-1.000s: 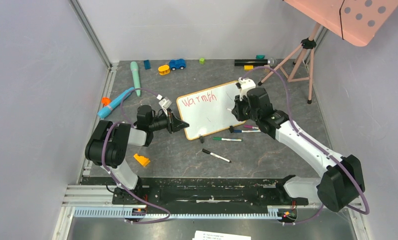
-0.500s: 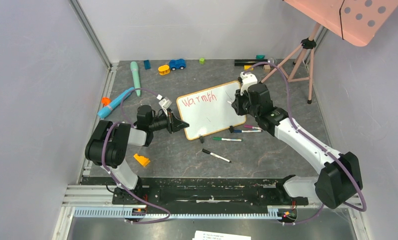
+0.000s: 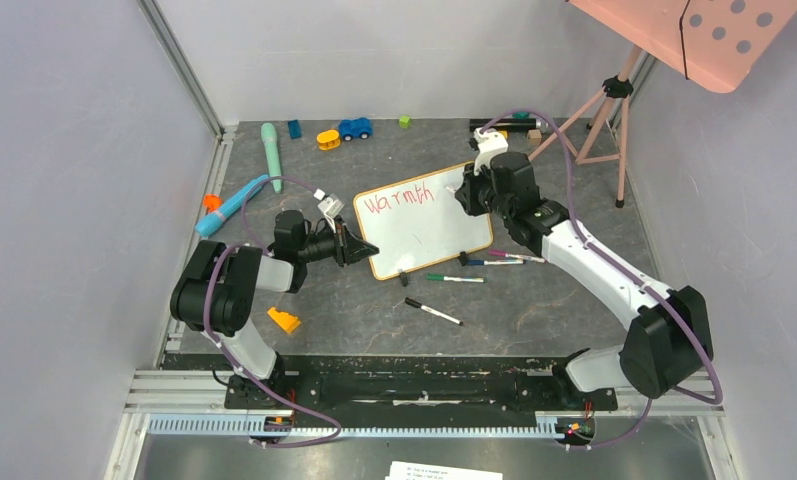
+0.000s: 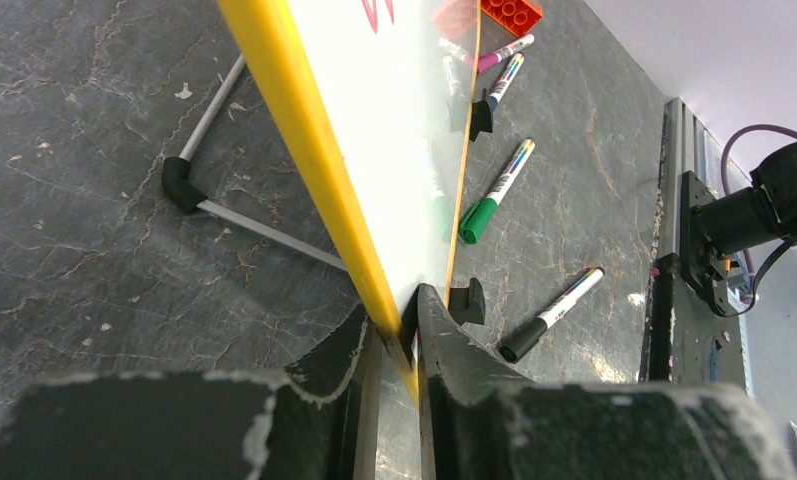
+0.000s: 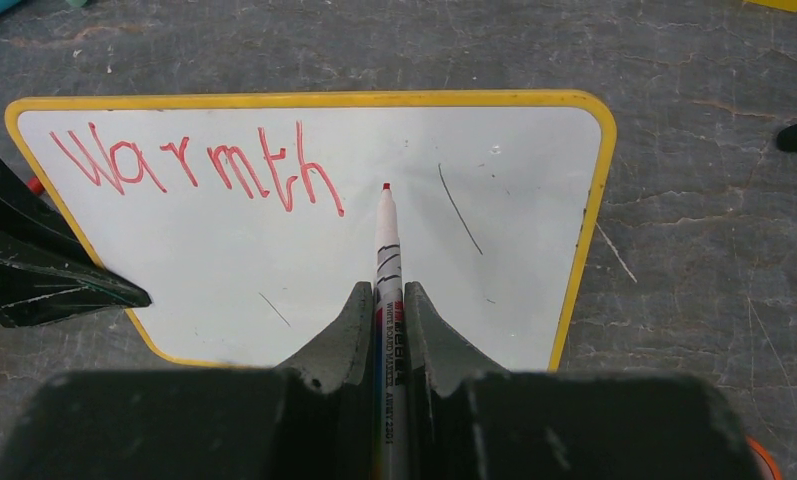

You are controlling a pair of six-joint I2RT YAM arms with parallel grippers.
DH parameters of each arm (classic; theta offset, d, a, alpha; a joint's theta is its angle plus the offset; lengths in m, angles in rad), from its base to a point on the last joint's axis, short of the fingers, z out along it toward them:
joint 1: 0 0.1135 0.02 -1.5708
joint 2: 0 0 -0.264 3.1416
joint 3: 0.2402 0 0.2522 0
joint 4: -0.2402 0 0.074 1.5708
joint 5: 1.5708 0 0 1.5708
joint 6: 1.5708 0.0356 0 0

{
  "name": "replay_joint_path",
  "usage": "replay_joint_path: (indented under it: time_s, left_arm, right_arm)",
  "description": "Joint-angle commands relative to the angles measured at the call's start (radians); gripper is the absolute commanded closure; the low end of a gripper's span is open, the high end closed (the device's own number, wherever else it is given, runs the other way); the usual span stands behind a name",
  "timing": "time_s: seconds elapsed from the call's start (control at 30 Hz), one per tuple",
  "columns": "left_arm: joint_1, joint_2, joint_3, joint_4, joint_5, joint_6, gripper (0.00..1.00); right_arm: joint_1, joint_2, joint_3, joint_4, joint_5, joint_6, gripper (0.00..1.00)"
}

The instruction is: Write a sentence on the whiteboard

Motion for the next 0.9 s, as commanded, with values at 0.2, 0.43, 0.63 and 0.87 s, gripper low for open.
replay_joint_path:
  time_s: [0.2, 0.43, 0.63, 0.87]
  left_arm:
    - [0.005, -0.004, 0.010, 0.002, -0.082, 0.062, 0.92]
    - [0.005, -0.005, 0.009, 0.002, -0.082, 0.062, 0.92]
    - [0.005, -0.005, 0.010, 0.003, -0.083, 0.063, 0.92]
    - [0.005, -0.005, 0.008, 0.003, -0.083, 0.063, 0.92]
  right_arm:
    - [-0.004, 0.045, 0.079, 0.053, 0.016, -0.014, 1.00]
    - [-0.006, 0.055, 0.090, 0.051, 0.043, -0.015, 1.00]
    - [-0.008, 0.050, 0.083, 0.049, 0.064, -0.025, 1.00]
    - [-0.010, 0.054, 0.080, 0.047, 0.074, -0.027, 1.00]
